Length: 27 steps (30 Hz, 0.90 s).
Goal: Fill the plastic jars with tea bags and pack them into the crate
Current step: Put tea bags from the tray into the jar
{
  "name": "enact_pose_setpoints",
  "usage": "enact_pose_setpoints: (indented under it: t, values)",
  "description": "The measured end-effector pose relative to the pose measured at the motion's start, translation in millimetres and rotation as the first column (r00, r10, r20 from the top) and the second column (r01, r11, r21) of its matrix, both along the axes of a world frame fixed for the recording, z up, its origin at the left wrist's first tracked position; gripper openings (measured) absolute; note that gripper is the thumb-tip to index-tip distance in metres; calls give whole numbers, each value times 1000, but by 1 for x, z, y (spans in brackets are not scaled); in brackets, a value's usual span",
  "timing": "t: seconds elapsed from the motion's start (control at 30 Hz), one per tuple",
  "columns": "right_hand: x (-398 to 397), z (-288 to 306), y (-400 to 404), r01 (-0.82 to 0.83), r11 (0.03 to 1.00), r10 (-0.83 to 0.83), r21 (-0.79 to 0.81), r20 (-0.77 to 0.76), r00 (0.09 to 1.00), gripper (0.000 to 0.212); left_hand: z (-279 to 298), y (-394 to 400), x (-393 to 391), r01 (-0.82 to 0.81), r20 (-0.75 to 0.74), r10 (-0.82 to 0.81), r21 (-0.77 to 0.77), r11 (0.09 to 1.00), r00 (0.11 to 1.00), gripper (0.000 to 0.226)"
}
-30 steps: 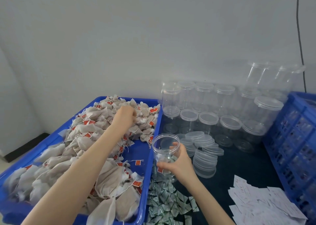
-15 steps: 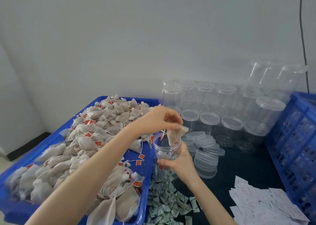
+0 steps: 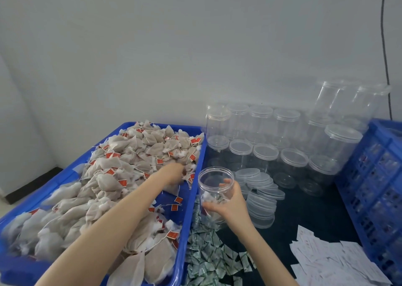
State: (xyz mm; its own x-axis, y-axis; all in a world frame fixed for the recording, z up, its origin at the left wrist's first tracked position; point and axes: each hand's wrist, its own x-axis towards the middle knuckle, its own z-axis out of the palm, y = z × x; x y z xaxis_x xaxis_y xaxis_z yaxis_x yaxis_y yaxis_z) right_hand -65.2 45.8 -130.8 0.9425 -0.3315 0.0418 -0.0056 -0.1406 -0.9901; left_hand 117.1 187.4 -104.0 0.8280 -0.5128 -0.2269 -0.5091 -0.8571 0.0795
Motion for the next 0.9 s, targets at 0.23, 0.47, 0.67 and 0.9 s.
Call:
enact_pose_setpoints:
  t: [0.23, 0.47, 0.67, 0.9]
  values:
    - [-2, 0, -3, -8, 1000, 8, -19, 6, 1000, 84, -31, 4, -7, -55, 7, 56, 299, 953, 998, 30]
    - [-2, -2, 0, -25, 999, 25, -27, -9, 1000, 84, -17, 10, -8, -33, 132, 12, 153, 988, 991, 38]
    - [-5, -6, 2, -39, 999, 39, -12, -29, 999, 86, 54, 3, -32, 47, 206, 93, -585, 810, 974, 4]
    - [-14, -3, 8, -50, 999, 50, -9, -13, 999, 89, 93, 0, -102, 202, 89, -208, -755, 623, 974, 19]
